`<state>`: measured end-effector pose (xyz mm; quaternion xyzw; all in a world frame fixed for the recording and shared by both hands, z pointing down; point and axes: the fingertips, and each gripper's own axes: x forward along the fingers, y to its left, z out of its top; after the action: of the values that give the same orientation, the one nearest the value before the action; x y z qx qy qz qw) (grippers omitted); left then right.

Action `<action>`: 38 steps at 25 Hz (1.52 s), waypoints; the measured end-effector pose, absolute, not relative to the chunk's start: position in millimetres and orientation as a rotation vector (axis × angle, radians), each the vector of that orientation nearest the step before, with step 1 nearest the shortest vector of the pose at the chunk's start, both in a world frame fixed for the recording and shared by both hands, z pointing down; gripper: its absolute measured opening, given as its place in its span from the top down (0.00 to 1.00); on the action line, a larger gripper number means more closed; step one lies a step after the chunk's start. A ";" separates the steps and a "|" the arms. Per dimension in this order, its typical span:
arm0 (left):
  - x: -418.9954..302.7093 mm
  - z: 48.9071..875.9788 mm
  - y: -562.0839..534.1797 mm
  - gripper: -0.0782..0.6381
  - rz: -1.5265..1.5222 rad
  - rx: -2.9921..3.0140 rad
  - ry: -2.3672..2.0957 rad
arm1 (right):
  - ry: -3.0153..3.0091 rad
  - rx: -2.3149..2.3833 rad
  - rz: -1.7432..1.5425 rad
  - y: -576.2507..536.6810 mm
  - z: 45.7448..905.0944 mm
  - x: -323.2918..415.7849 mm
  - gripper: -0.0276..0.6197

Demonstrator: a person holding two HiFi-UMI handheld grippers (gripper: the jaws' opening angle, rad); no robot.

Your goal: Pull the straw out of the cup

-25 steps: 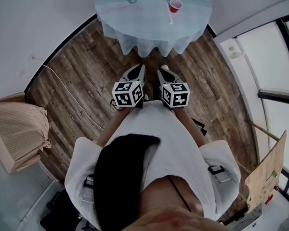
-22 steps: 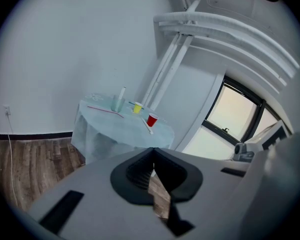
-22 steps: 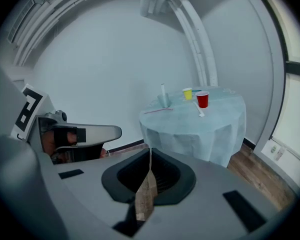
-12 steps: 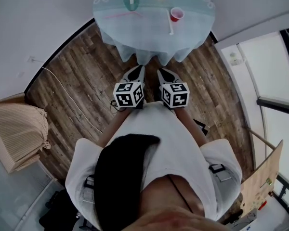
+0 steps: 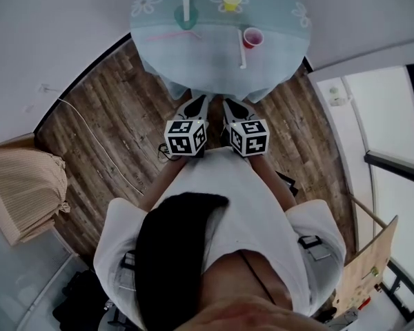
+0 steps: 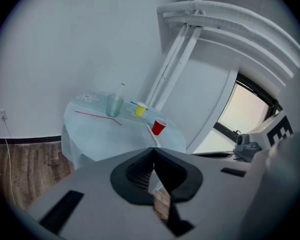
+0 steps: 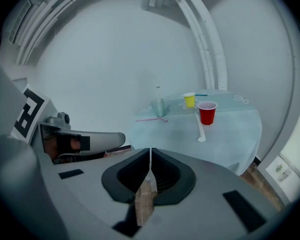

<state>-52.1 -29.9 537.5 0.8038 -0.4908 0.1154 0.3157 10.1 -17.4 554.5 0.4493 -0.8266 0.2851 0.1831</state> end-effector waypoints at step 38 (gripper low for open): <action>13.4 535.7 -139.4 0.88 0.207 1.964 -1.486 | -2.519 1.037 0.724 -150.9 541.5 75.6 0.90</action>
<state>13.4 -139.4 535.7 0.7503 -0.5680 0.0792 0.3288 75.6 -150.9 541.5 0.3631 -0.8821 0.2535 0.1608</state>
